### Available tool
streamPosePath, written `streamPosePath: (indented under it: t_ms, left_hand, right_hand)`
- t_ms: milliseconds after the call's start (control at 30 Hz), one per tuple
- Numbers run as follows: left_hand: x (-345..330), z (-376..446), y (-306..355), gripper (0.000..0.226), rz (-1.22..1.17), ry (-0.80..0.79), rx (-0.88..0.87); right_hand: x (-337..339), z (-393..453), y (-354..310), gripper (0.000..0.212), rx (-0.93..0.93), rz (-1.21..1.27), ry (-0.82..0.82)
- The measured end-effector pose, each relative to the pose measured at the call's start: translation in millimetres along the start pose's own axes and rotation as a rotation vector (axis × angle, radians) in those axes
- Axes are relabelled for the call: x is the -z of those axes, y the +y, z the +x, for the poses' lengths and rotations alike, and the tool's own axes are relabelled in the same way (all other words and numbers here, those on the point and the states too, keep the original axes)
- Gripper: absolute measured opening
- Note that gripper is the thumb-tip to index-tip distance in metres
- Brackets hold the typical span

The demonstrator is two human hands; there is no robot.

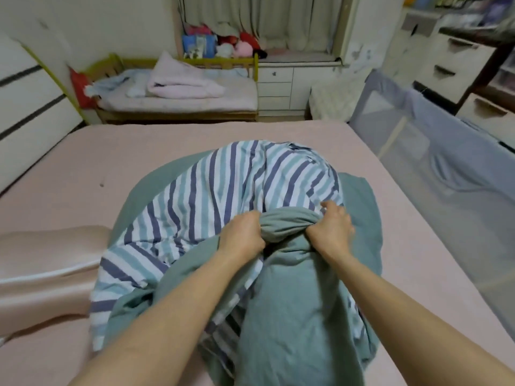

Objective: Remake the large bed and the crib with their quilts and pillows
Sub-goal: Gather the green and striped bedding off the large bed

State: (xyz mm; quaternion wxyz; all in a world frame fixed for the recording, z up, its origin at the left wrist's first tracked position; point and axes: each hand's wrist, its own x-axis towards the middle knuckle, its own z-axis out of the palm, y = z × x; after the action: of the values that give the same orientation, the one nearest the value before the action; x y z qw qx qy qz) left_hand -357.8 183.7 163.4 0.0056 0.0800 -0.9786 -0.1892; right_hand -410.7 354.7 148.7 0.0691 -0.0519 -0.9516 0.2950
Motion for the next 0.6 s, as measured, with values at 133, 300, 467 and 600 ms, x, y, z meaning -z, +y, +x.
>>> streamPosePath:
  t_ms: [133,300,467,600]
  left_hand:
    - [-41,47,12,0.052,0.137,-0.065,-0.037]
    - [-79,60,4,0.097,0.325,-0.112,-0.113]
    - [-79,75,25,0.117,0.586,-0.033,-0.377]
    - [-105,100,84,0.106,0.662,-0.175,-0.542]
  right_hand:
    - [-50,65,50,0.103,-0.287,0.001,-0.342]
    - [-109,61,83,0.108,-0.376,0.372,-0.59]
    - [-83,39,86,0.02,-0.138,0.529,-0.512]
    - [-21,40,131,0.017,-0.208,0.631,-0.505]
